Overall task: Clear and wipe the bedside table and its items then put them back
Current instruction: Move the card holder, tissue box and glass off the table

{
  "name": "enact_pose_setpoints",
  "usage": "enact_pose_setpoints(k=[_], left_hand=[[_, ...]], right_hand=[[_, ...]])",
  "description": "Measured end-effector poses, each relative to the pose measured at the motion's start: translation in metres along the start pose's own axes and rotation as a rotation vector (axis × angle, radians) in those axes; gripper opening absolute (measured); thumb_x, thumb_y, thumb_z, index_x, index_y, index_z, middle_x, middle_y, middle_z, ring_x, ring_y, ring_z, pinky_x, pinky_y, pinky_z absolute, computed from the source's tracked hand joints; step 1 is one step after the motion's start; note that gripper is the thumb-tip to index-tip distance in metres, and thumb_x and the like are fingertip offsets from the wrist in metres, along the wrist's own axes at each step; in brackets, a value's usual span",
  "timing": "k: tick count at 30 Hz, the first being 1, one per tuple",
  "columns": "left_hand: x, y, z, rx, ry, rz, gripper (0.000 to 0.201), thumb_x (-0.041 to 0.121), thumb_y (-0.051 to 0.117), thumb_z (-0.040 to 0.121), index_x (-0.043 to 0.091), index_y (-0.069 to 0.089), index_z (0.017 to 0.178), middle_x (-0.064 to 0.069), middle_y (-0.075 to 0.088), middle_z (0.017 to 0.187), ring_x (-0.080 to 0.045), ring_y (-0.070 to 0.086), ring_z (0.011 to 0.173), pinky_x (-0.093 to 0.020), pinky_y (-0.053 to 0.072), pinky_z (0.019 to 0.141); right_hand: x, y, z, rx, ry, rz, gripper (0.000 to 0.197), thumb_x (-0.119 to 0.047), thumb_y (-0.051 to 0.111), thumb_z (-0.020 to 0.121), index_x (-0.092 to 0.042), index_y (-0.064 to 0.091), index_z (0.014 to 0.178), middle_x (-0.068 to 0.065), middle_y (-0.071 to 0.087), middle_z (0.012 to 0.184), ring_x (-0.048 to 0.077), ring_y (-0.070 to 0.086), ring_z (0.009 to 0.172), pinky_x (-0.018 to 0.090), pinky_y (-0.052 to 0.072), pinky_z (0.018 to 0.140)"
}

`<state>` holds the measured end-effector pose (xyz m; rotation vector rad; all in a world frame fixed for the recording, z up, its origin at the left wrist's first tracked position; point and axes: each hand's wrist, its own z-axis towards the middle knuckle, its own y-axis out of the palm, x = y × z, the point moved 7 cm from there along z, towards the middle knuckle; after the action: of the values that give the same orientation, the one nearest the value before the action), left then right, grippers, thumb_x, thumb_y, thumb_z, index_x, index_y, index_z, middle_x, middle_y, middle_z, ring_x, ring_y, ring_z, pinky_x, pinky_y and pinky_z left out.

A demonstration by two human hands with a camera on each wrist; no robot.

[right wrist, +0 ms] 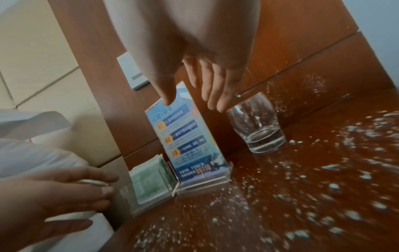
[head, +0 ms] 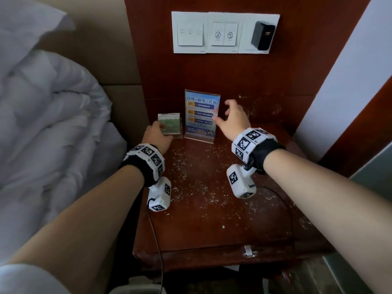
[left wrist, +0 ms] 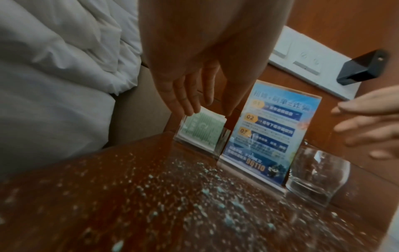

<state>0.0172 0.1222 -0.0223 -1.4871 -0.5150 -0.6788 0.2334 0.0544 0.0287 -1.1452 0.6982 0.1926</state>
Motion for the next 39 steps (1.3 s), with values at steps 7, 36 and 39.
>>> enact_pose_setpoints(k=[7, 36, 39], left_hand=[[-0.012, 0.003, 0.028, 0.021, -0.035, -0.036, 0.058, 0.022, 0.066, 0.083, 0.009, 0.038, 0.133, -0.016, 0.040, 0.134, -0.034, 0.046, 0.120, -0.040, 0.041, 0.099], [-0.023, 0.016, 0.054, -0.082, -0.019, 0.063, 0.070, 0.024, 0.080, 0.073, 0.009, 0.042, 0.130, -0.012, 0.046, 0.132, -0.028, 0.052, 0.113, -0.029, 0.044, 0.078], [-0.021, 0.013, 0.047, -0.077, 0.019, 0.127, 0.068, 0.027, 0.080, 0.072, 0.008, 0.047, 0.128, -0.012, 0.049, 0.129, -0.028, 0.053, 0.112, -0.035, 0.046, 0.087]], right_hand=[[-0.026, 0.011, 0.023, 0.029, -0.073, -0.033, 0.077, -0.025, 0.063, 0.088, -0.014, 0.016, 0.149, 0.014, 0.025, 0.148, 0.032, 0.037, 0.131, 0.039, 0.038, 0.103], [-0.021, 0.005, 0.010, 0.079, -0.185, -0.007, 0.014, -0.020, 0.055, 0.093, -0.010, 0.063, 0.099, 0.009, 0.068, 0.095, 0.026, 0.060, 0.083, 0.030, 0.043, 0.066], [-0.019, 0.002, 0.005, 0.093, -0.178, 0.004, 0.013, -0.019, 0.056, 0.092, -0.010, 0.063, 0.097, 0.010, 0.068, 0.095, 0.028, 0.062, 0.086, 0.036, 0.051, 0.071]])
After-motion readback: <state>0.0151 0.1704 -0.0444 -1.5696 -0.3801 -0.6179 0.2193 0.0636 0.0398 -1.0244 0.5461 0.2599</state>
